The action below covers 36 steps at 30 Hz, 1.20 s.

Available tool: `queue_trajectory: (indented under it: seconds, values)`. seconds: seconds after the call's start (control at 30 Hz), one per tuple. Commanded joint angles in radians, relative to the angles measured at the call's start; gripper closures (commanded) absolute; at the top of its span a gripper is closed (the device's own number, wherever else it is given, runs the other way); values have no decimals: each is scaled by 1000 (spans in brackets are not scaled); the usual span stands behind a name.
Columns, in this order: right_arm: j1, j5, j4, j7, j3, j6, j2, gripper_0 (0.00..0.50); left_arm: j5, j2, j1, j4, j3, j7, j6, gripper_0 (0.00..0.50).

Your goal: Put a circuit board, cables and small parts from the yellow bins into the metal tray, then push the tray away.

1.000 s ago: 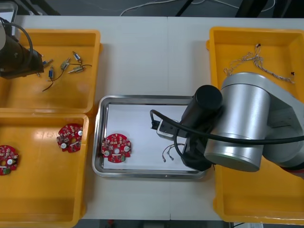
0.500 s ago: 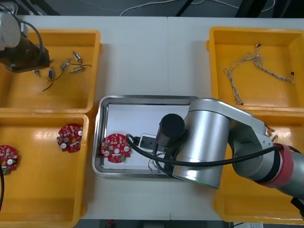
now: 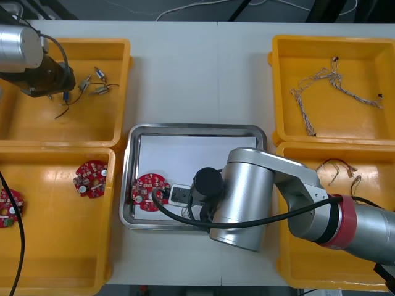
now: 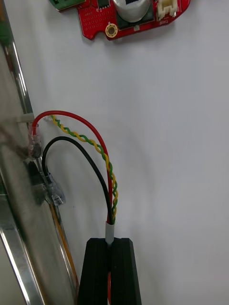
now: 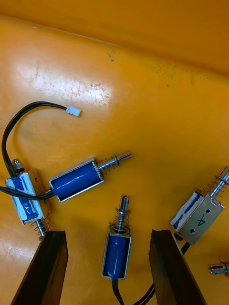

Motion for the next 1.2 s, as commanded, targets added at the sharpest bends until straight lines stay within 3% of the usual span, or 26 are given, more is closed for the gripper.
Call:
queue_trajectory:
  seconds: [0.03,0.37,0.47,0.57,0.63,0.67,0.7,0.73,1.0,1.2]
  values:
    - [-23,6,12,32,24,-17,33,500,-11,-15,-51,1,-4,-116,-13,0]
    - [-21,-3,49,48,24,-53,67,500,4,-16,-58,41,-4,-145,33,0]
    - [-21,-5,49,48,24,-51,67,479,9,-16,-60,41,-4,-148,60,0]
    - [-21,-3,49,48,24,-45,64,346,14,-16,-67,43,-4,-147,73,0]
    - [-21,4,51,49,24,-44,62,153,14,-16,-78,43,-4,-144,85,0]
    - [-21,8,49,49,24,-42,62,109,12,-16,-81,43,-4,-142,90,0]
    - [-21,12,49,49,23,-42,62,21,12,-16,-89,43,-2,-139,100,0]
    - [-21,15,49,49,24,-42,62,0,11,-18,-95,43,0,-138,111,0]
    - [-21,24,34,46,-2,-11,62,0,12,-19,-135,72,15,-148,151,0]
    - [-23,17,-52,42,-55,98,64,0,12,-19,-179,150,27,-170,140,0]
